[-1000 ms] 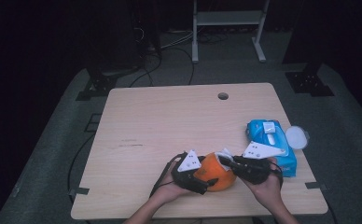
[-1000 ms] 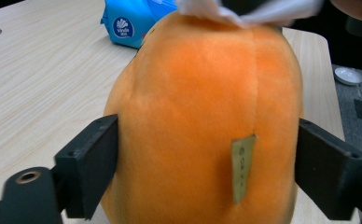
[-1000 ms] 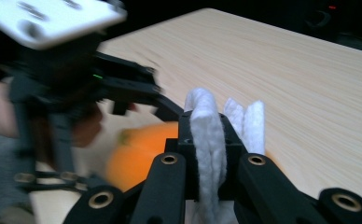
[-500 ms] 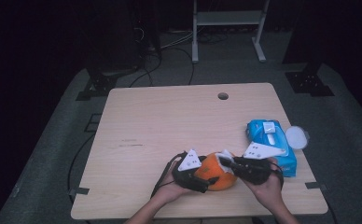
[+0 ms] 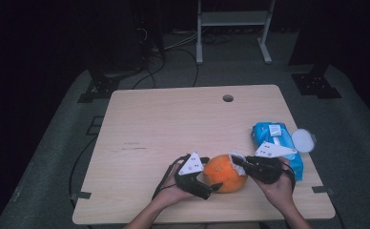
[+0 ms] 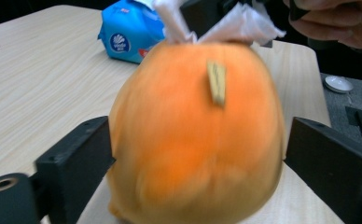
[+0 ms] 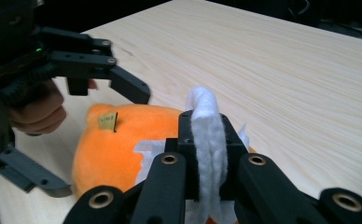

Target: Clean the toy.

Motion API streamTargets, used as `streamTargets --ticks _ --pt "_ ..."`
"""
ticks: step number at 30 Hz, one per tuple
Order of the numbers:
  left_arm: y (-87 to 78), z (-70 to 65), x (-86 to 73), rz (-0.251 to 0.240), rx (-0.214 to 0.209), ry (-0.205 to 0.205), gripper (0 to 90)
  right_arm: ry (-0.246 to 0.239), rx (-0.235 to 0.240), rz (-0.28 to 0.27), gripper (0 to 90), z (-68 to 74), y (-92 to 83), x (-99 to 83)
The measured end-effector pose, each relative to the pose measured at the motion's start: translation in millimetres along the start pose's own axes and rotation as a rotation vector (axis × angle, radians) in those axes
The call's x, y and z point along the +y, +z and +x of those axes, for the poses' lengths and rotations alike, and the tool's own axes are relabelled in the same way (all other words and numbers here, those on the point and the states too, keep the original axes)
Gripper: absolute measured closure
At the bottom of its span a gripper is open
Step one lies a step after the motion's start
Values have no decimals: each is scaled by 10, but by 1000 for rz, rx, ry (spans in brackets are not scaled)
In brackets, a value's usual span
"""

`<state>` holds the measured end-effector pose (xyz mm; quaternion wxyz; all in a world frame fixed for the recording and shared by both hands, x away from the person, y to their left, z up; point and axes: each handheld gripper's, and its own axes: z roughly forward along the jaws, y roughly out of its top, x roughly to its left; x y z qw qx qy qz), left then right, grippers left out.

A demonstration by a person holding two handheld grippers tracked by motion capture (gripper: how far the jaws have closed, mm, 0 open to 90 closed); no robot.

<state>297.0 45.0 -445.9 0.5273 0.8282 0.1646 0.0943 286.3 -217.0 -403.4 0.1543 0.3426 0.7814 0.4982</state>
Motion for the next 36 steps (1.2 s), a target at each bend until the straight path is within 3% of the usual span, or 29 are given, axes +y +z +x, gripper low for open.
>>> streamTargets --ticks 3,5,7,11,14,16,21,24,28,30,33,36 --pt "70 8 -55 21 -18 4 52 26 19 -9 836 -25 3 -3" --pt "56 -23 -46 26 -4 18 156 14 23 -7 837 28 13 14" --pt "2 -20 13 32 4 4 271 4 34 -23 838 86 1 45" --pt "-75 15 69 18 16 -10 328 7 124 -61 838 239 -15 133" --pt "-126 30 81 26 21 1 335 -41 106 -35 838 301 47 130" --pt "-166 35 100 11 22 2 336 -18 103 -37 837 231 52 117" --pt "-178 61 97 -5 18 -10 293 26 19 -12 837 22 59 -4" --pt "-141 49 93 4 26 -12 223 29 17 -16 838 48 57 5" --pt "-113 20 74 13 33 -10 212 -1 90 -42 836 257 67 89" --pt "-120 18 73 20 35 -4 208 -29 94 -42 835 316 90 104" --pt "-137 39 68 3 13 -7 205 -4 89 -32 836 250 93 86" --pt "-174 88 35 -44 -7 0 185 18 48 -15 835 84 108 15"
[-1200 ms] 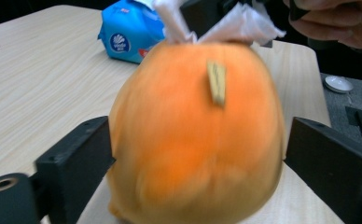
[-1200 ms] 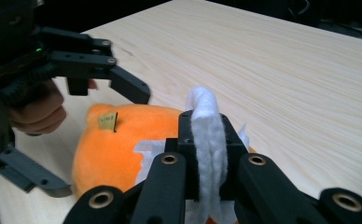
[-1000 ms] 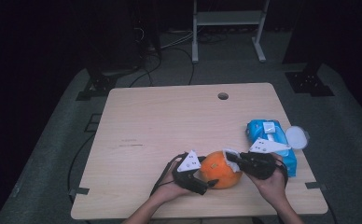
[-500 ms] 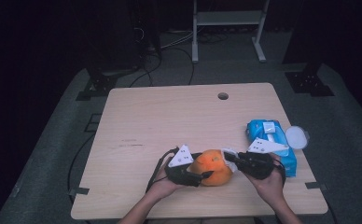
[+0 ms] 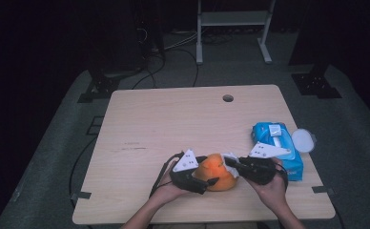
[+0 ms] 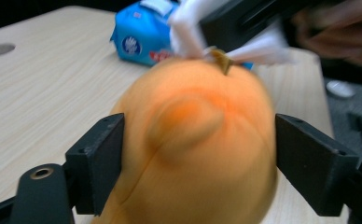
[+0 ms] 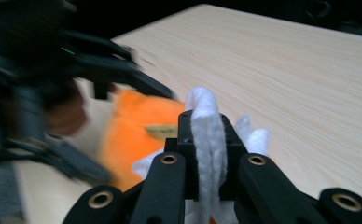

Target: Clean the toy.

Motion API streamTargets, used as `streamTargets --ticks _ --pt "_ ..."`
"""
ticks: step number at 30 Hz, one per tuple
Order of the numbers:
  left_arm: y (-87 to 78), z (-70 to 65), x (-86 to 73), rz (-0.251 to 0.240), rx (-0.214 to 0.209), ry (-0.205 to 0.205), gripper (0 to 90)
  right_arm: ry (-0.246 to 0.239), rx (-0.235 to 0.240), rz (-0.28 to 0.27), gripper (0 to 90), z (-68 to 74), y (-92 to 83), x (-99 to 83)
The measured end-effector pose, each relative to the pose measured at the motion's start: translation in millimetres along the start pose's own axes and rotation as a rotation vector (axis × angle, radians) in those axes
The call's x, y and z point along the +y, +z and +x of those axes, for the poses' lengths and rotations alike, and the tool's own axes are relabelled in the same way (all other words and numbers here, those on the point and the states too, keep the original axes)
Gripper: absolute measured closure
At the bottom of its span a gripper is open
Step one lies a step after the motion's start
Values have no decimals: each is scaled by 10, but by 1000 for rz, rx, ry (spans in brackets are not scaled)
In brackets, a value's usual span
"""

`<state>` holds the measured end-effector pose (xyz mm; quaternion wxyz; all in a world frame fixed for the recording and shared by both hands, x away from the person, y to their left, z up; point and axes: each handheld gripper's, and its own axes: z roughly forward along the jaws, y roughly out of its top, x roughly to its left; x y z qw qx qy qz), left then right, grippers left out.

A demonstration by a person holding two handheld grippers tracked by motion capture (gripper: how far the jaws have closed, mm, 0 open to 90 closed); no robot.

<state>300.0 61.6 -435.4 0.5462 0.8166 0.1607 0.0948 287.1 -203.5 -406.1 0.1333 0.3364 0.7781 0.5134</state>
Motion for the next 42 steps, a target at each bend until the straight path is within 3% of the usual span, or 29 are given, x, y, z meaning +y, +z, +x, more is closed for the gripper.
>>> streamTargets --ticks 3,6,8,12,15,18,20,21,25,27,31,33,35,39,40,42 --pt "26 57 -47 27 -2 -25 109 47 -22 3 835 -135 -37 -40" --pt "132 48 -122 46 3 -31 72 72 -22 -6 834 -168 -59 -45" --pt "158 33 -128 52 16 -27 65 52 -17 -4 835 -128 -55 -31" --pt "105 33 -105 50 38 -33 222 15 -8 -65 835 1 -144 85" --pt "124 4 -83 54 41 -26 235 -1 20 -92 834 123 -177 142" --pt "129 -35 -65 66 43 -7 225 -61 10 -50 835 239 -88 130" --pt "130 -45 -74 68 42 -4 225 -61 8 -27 836 208 -23 89" --pt "127 -44 -78 62 39 -15 227 -43 12 -23 836 151 -11 67" --pt "138 -77 -51 66 34 14 216 19 -29 -27 835 -11 -76 39" --pt "136 -93 -45 62 13 14 190 40 -14 -25 835 -45 -93 27" --pt "96 -11 -34 6 6 -25 114 22 -15 -9 835 -34 -75 23" --pt "88 26 -35 -25 20 -24 63 20 -11 -4 835 -43 -63 15" --pt "123 66 -71 -32 23 -29 29 28 -3 -2 835 -51 -59 7" --pt "215 78 -163 -38 -26 -54 20 31 14 3 834 -37 -33 -7" --pt "226 64 -170 -30 -50 -53 28 29 16 3 834 -31 -28 -6" --pt "220 24 -156 -16 -47 -26 74 29 19 4 834 -15 -17 2"
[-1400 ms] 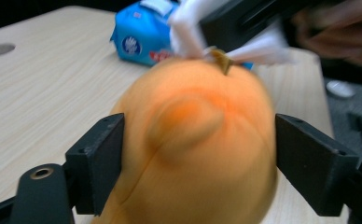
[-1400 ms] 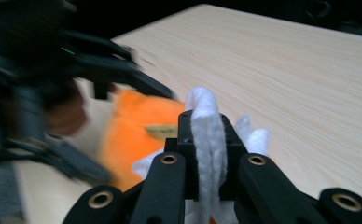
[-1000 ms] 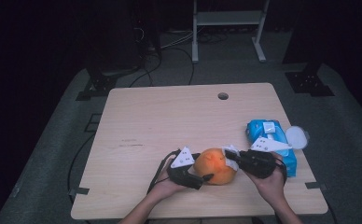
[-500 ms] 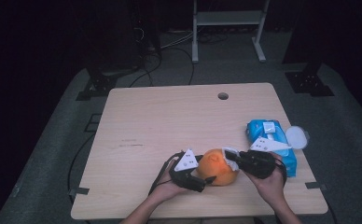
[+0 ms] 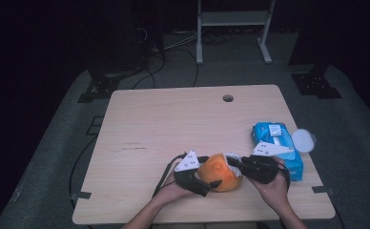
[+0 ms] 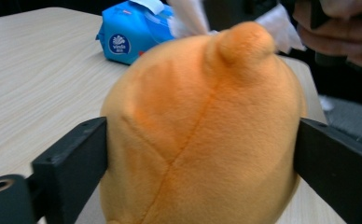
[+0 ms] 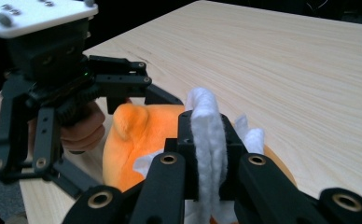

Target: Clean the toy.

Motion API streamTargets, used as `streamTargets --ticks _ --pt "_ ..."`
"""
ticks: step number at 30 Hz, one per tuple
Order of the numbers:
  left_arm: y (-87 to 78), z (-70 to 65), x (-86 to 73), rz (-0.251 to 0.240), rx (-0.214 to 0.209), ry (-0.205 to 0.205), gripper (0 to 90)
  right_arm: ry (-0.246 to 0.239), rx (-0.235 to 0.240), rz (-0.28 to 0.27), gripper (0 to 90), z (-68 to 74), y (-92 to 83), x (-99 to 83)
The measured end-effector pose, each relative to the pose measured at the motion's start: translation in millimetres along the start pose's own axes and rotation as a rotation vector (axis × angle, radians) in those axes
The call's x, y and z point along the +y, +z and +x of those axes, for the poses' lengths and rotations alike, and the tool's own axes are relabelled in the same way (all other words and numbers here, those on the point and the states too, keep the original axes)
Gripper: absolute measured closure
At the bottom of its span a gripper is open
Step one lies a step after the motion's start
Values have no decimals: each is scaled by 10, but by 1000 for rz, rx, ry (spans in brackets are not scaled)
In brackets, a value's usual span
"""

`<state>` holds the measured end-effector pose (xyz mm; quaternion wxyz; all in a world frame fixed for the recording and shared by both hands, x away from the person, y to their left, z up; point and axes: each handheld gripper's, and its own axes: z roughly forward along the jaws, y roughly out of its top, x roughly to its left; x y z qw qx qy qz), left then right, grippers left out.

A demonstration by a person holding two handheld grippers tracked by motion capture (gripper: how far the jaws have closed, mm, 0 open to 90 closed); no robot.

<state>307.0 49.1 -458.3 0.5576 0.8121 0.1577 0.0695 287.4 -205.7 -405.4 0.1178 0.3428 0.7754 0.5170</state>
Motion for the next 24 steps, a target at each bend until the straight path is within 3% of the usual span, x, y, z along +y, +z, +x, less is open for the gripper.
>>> streamTargets --ticks 4,7,10,12,14,16,19,22,24 --pt "-112 -58 187 51 12 -7 250 -4 -6 -20 833 10 -19 16" --pt "-226 -126 358 52 19 21 275 16 1 -48 833 -9 -46 39" --pt "-239 -163 396 131 63 68 269 24 28 -19 835 -13 24 4" --pt "-233 -145 355 120 69 34 270 14 25 -4 837 9 66 0" --pt "-249 -125 372 114 78 14 276 3 13 -26 838 26 20 42" --pt "-238 -134 384 102 85 4 277 8 27 -59 838 48 -48 83" --pt "-201 -172 382 99 91 7 270 -35 73 -108 837 208 -132 176" --pt "-186 -166 353 95 98 -6 237 -72 76 -94 837 298 -93 183" --pt "-185 -159 343 88 100 -14 236 -58 78 -102 837 309 -96 177"
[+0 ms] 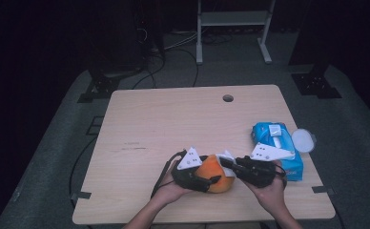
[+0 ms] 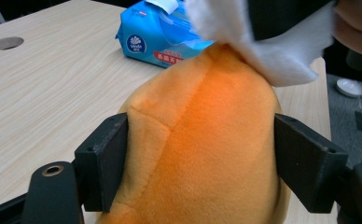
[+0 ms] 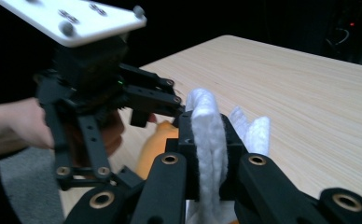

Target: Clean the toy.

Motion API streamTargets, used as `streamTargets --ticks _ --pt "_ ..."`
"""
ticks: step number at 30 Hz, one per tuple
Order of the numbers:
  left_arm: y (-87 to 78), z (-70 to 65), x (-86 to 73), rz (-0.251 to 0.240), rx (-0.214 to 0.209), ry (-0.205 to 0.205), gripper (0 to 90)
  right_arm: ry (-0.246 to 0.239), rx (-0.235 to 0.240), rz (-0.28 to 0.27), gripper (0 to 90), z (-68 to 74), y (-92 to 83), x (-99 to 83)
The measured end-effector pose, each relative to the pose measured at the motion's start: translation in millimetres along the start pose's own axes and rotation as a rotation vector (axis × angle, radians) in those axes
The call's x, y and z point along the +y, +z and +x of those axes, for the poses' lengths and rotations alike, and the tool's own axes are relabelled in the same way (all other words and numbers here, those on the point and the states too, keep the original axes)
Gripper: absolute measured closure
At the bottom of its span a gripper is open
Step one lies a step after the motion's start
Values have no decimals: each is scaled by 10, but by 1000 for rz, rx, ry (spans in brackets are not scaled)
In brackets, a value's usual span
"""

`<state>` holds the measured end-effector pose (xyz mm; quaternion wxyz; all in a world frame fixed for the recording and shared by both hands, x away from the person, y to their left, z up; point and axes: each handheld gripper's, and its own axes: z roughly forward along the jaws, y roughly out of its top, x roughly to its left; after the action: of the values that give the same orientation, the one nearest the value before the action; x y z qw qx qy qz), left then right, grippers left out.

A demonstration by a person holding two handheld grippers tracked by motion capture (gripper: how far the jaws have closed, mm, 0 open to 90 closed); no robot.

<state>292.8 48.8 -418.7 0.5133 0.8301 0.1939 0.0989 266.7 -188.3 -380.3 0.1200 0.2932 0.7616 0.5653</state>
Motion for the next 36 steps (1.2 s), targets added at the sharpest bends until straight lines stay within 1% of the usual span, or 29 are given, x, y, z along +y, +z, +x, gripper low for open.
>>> streamTargets --ticks 1,3,4,5,6,7,8,9,10,11,12,13,14,15,16,18,20,21,22,23,24,26,27,28,29,31,32,34,36 --pt "7 -2 2 -5 4 -3 234 -5 4 -7 837 21 -16 12" --pt "33 -23 1 -15 8 -2 226 -13 32 -25 837 93 -49 55" --pt "44 -39 1 -17 7 11 219 -34 35 -19 837 135 -49 76" --pt "49 -62 4 -19 0 23 212 -53 26 -8 836 163 -37 84" --pt "48 -91 7 -15 -12 48 205 -70 5 9 836 166 -12 77" --pt "49 -111 8 -10 -20 58 205 -78 -29 31 836 123 25 44" --pt "48 -129 10 4 -37 65 205 -62 -35 41 836 81 39 13" --pt "48 -141 13 17 -59 73 204 -35 -35 47 835 8 49 -28" --pt "48 -141 13 17 -59 73 199 -15 -41 56 834 -58 50 -63" --pt "46 -148 11 7 -92 88 197 6 -52 68 834 -144 38 -104" --pt "30 -129 15 -16 -123 87 183 28 -55 68 834 -187 22 -129" --pt "24 -119 17 -21 -126 84 170 30 -61 71 834 -211 11 -146" --pt "18 -97 18 -27 -112 78 158 28 -65 73 834 -221 6 -156" --pt "24 -86 16 -15 -94 81 133 29 -75 74 834 -228 -3 -174" --pt "47 -73 -10 -5 -79 75 126 27 -75 74 834 -231 -5 -179" --pt "77 -67 -60 -20 -85 53 170 22 -76 73 836 -215 -13 -163" --pt "99 -77 -71 -35 -78 38 205 16 -53 45 837 -162 -57 -111" --pt "104 -80 -63 -33 -72 32 206 3 -38 35 837 -118 -78 -77" --pt "109 -84 -53 -36 -55 17 207 -6 -27 29 837 -64 -93 -52" --pt "113 -81 -50 -39 -46 6 211 -20 -10 33 836 0 -93 -32" --pt "111 -77 -49 -38 -43 4 210 -42 -9 46 836 47 -80 -27" --pt "98 -71 -57 -44 -37 -5 209 -79 -26 76 835 85 -41 -45" --pt "91 -69 -58 -44 -40 -6 203 -83 -38 94 834 74 -12 -78" --pt "76 -61 -57 -53 -56 4 193 -77 -41 98 834 50 -4 -100" --pt "76 -54 -55 -58 -68 4 162 -58 -42 94 833 -19 -8 -133" --pt "89 -35 -57 -60 -101 8 92 -46 -56 83 833 -59 -25 -148" --pt "106 -24 -71 -69 -103 14 83 -49 -66 81 831 -78 -33 -152" --pt "158 -18 -104 -72 -97 10 75 -29 -69 77 831 -136 -47 -165" --pt "195 -50 -126 -71 -81 44 66 -13 -67 76 831 -182 -43 -172"
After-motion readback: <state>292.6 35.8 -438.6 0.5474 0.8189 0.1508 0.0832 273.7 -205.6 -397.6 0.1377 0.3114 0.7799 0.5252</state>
